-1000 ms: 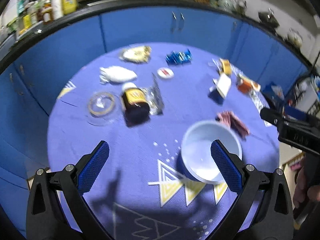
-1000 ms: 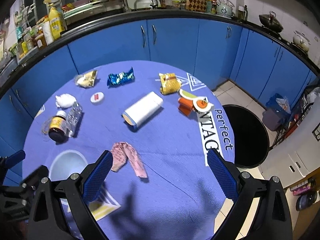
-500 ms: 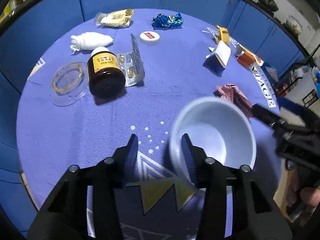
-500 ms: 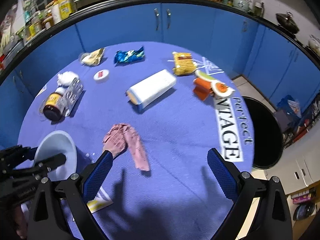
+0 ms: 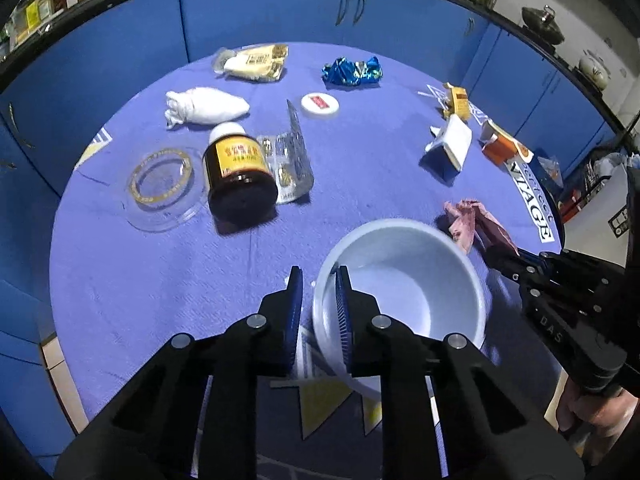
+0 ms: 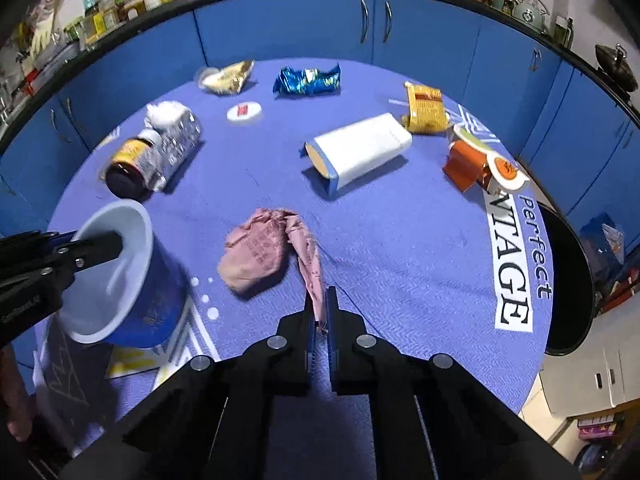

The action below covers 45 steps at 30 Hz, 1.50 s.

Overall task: Collect trash
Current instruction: 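Grasp the white bowl rim with the left tool while the right tool grasps the pink paper, then lift the white bowl with the left tool while the right tool carries the pink paper toward the bin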

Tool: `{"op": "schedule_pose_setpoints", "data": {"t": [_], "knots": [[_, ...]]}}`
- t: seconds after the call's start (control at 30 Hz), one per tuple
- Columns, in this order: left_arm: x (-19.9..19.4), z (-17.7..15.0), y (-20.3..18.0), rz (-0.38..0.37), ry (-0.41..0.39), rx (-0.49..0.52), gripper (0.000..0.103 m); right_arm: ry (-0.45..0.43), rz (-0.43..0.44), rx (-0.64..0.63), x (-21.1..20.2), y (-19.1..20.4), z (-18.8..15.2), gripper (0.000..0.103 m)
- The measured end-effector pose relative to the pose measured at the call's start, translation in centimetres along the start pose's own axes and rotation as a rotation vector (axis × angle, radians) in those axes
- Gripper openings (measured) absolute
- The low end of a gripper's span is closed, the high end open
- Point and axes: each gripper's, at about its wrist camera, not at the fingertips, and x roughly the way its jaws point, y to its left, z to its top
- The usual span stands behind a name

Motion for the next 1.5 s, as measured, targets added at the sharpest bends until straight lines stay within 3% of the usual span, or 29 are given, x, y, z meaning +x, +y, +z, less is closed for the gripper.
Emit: {"op": "schedule_pose_setpoints", "data": {"t": [0.27, 0.43, 0.53, 0.6, 0.73, 0.97, 1.23, 1.5], "knots": [[-1.2, 3.2, -2.6, -0.024, -0.075, 0.057, 0.015, -0.085, -0.043, 0.04, -2.6, -2.6, 1.9, 0.005], [-2.0, 3.8, -2.1, -0.027, -0.101, 0.041, 0.013, -0.109, -0.044, 0.069, -3.7, -4.6, 1.9, 0.005], [-2.1, 3.5, -2.1, -0.05, -0.108, 0.035, 0.0, -0.104, -0.026, 0.074, -3.6, -4.7, 1.7, 0.005], [-2.3, 3.6, -2.4, -0.06, -0.109, 0.052, 0.0, -0.105, -0.021, 0.071, -3.5, -4.5, 1.8, 0.005], [-2.6, 3.3, -2.4, -0.007, -0.121, 0.09, 0.004, -0.118, -0.013, 0.059, -3.9, -4.1, 1.8, 0.005], [-1.8, 2.3, -0.6, 0.028, -0.092, 0.021, 0.007, -0.108, -0.003, 0.051, -3.6, -3.6, 1.7, 0.005], [-2.4, 1.0, 1.1, -0.082, -0.156, -0.043, 0.008, -0.116, 0.006, 0.032, -3.8, -2.7, 1.9, 0.005], [-2.5, 0.4, 0.7, -0.055, -0.162, 0.002, 0.01, -0.125, 0.011, 0.021, -4.2, -2.1, 1.9, 0.005]]}}
